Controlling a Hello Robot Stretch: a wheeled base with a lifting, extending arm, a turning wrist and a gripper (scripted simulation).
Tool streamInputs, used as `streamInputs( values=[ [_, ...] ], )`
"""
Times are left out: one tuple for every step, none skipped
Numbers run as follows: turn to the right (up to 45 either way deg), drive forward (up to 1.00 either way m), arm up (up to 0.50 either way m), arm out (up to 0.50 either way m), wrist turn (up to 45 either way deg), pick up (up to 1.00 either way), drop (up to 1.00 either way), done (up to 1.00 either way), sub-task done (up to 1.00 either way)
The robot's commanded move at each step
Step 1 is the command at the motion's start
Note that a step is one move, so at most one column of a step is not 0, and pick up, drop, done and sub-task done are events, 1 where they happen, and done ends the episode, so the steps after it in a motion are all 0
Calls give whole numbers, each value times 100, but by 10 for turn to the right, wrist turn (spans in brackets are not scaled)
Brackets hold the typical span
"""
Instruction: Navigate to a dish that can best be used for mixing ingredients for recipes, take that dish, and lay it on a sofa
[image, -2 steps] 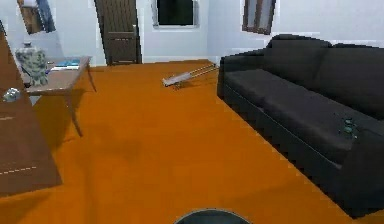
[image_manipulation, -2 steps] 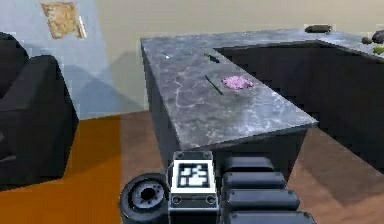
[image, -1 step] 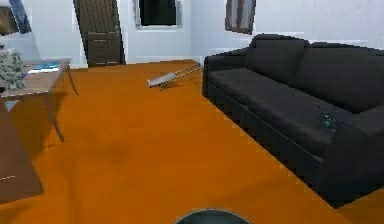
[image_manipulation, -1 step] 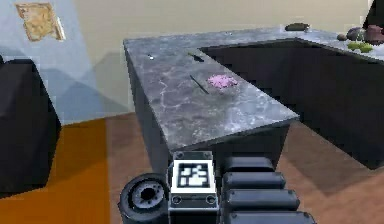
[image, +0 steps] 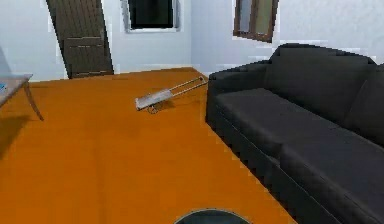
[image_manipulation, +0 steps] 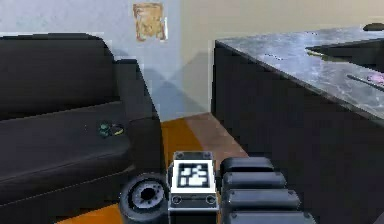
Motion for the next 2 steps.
streamInputs(
  values=[
    [0,100,0,0,0,0,0,0,0],
    [120,0,0,0,0,0,0,0,0]
  ],
)
